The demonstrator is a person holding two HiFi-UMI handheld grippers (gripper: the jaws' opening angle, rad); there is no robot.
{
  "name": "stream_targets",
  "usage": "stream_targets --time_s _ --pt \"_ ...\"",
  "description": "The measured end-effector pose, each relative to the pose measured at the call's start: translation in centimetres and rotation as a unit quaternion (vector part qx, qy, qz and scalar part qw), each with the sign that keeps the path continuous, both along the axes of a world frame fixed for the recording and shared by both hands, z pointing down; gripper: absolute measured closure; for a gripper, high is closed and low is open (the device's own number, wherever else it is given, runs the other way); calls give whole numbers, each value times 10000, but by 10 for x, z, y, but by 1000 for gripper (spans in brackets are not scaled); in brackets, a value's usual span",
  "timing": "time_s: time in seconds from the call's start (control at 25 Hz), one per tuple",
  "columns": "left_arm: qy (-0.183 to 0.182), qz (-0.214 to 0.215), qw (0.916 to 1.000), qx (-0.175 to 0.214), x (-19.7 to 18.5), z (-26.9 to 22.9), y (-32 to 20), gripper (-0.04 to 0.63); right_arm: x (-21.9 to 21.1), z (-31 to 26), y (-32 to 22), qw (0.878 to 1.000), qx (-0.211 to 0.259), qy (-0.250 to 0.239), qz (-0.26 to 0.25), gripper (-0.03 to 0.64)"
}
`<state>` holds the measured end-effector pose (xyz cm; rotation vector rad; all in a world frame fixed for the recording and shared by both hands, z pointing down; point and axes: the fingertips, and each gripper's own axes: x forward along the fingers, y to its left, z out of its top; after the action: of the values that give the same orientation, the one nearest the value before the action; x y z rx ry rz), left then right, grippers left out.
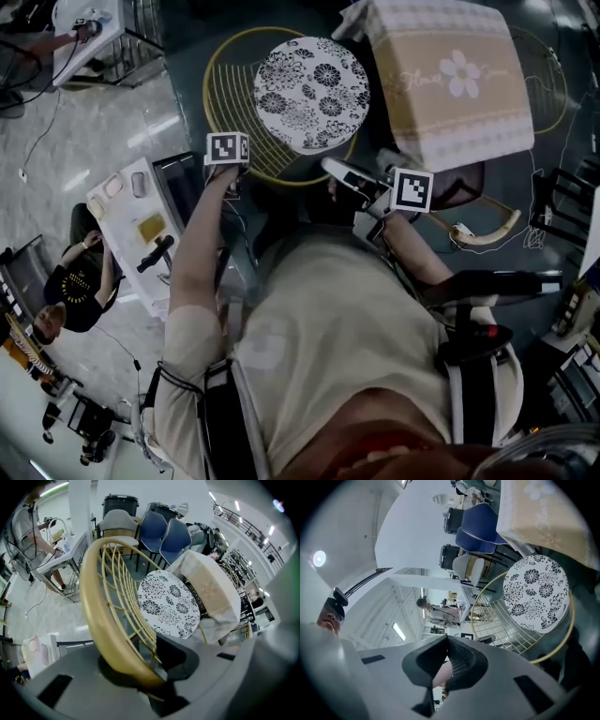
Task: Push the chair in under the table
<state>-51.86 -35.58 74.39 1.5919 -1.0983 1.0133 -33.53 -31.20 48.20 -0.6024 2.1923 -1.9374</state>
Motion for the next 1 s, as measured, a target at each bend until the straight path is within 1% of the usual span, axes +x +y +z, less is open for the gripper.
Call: stream_targets --time_s 0.12,0.24,0.48,0.6,0.8,1.0 --pt "-27 -14 10000 -1 0 4 1 494 3 8 3 10000 -71 12 61 607" --pt "-62 -23 10000 37 -1 5 -2 494 3 8 3 10000 -36 -22 90 607" --pt "90 136 9998 91 3 11 0 480 -9 16 15 9998 -35 7 181 606" --pt "138 134 9997 136 0 15 0 480 -17 21 22 9997 -15 37 247 607" --pt "118 85 9998 131 -2 15 1 480 -8 22 20 9994 -10 45 356 607" --pt "114 184 9997 118 3 15 -1 479 -6 28 19 9992 -147 46 376 607"
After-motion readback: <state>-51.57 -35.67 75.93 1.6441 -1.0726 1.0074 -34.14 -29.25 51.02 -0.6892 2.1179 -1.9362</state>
